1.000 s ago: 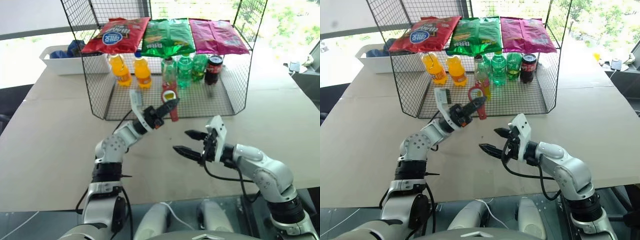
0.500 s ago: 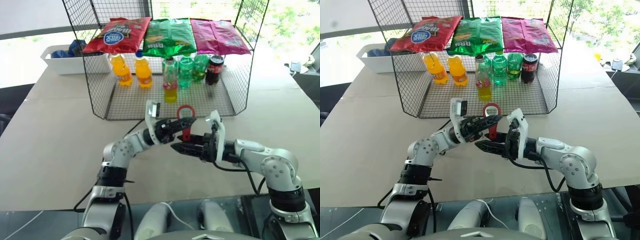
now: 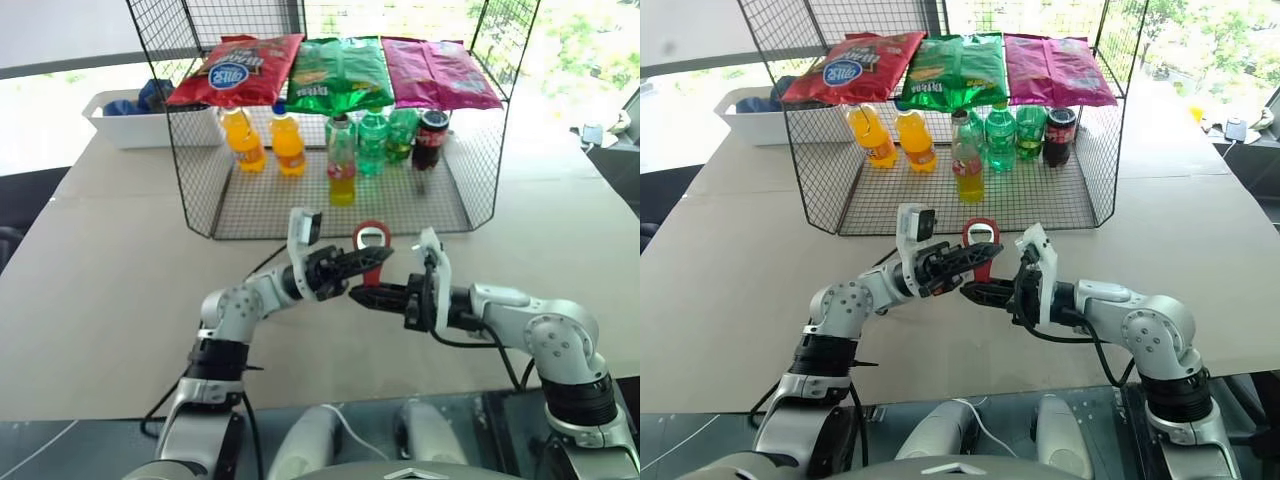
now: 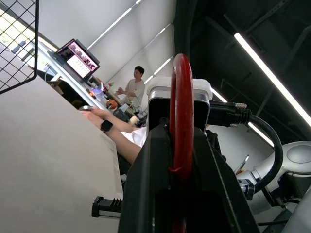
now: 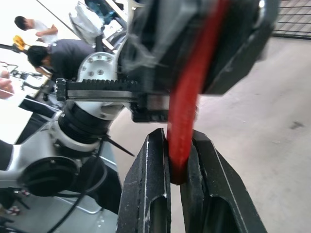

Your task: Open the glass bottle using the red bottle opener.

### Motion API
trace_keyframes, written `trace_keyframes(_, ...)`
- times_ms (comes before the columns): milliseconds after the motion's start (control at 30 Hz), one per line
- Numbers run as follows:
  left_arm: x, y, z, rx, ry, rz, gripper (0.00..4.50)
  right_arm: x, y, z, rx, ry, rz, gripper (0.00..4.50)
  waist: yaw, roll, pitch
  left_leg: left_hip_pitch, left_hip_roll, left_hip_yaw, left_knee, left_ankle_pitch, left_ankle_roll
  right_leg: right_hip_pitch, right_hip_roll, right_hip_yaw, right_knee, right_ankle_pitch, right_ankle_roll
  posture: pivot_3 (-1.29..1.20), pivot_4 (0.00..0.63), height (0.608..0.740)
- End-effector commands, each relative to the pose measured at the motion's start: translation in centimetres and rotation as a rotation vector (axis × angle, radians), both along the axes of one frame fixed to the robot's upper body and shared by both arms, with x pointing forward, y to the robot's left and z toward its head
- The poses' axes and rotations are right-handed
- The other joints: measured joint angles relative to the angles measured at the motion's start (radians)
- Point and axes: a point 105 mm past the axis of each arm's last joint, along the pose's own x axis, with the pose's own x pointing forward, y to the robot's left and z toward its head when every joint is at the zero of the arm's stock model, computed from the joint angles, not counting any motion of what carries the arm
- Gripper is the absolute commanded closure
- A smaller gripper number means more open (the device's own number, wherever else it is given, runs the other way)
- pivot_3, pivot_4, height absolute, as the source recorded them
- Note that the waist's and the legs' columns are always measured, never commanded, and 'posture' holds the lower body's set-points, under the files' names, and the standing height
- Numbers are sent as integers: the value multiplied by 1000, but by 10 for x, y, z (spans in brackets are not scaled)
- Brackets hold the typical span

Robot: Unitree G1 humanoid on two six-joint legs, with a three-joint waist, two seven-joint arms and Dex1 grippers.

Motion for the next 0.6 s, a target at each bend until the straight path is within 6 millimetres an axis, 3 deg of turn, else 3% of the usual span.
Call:
trace_keyframes(33, 7, 3, 2, 13, -22, 64, 2723, -1, -2, 16, 45, -67, 1, 4500, 0, 0, 0, 0, 0, 0, 0, 0, 0, 0, 0, 0, 0, 0, 0, 0, 150, 740)
trace_keyframes(233, 31, 10, 9, -17, -23, 218, 126, 6, -7, 7, 17, -76, -62, 4500, 0, 0, 0, 0, 0, 0, 0, 0, 0, 0, 0, 0, 0, 0, 0, 0, 150, 740)
trace_keyframes(367, 51, 21, 13, 3, -56, 353, 126, 20, -22, -4, 3, -76, -208, 4500, 2, 0, 0, 0, 0, 0, 0, 0, 0, 0, 0, 0, 0, 0, 0, 0, 150, 740)
trace_keyframes(500, 80, 37, 21, 25, -150, 588, 126, 56, -53, -13, -81, -182, -506, 4500, 2, 0, 0, 0, 0, 1, 0, 0, 0, 0, 0, 0, 0, 0, 0, 0, 150, 740)
trace_keyframes(600, 91, 40, 27, 77, -278, 715, 126, 73, -69, -7, -120, -296, -662, 4500, 2, 0, 0, 0, 0, 1, 0, 0, 0, 0, 0, 0, 0, 0, 0, 0, 150, 740)
